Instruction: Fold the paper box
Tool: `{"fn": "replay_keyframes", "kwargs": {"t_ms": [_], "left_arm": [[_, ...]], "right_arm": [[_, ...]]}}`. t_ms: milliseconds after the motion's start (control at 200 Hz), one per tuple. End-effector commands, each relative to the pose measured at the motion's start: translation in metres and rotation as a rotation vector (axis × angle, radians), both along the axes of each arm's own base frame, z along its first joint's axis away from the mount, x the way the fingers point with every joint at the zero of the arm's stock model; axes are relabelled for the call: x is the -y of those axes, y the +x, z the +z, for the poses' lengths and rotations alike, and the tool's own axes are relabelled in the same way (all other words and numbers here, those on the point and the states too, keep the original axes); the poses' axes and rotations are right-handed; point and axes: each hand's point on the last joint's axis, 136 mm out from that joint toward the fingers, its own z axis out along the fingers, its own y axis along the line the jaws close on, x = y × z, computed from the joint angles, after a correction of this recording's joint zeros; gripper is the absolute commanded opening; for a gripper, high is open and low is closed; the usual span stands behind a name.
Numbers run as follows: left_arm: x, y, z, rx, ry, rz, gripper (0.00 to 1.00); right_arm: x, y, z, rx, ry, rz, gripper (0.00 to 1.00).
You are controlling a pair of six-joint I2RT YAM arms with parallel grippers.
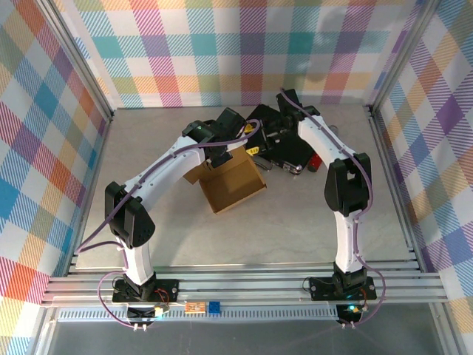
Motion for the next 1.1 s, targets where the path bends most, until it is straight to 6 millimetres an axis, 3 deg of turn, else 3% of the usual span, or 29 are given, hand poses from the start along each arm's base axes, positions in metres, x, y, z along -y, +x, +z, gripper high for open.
{"fn": "replay_keyframes", "kwargs": {"t_ms": [0, 815, 1095], "left_arm": [[0.01, 0.0, 0.017, 0.042, -0.038, -0.02, 0.0], [0.023, 0.001, 0.024, 0.096, -0.007, -0.059, 0.0], [0.03, 0.001, 0.025, 0.111, -0.001, -0.073, 0.0]], "right_arm": [[-0.011, -0.009, 0.009, -0.012, 0.031, 0.023, 0.62], [-0.025, -0.024, -0.003, -0.079, 0.037, 0.068, 0.55], [-0.027, -0.027, -0.006, -0.092, 0.03, 0.075, 0.48]]}}
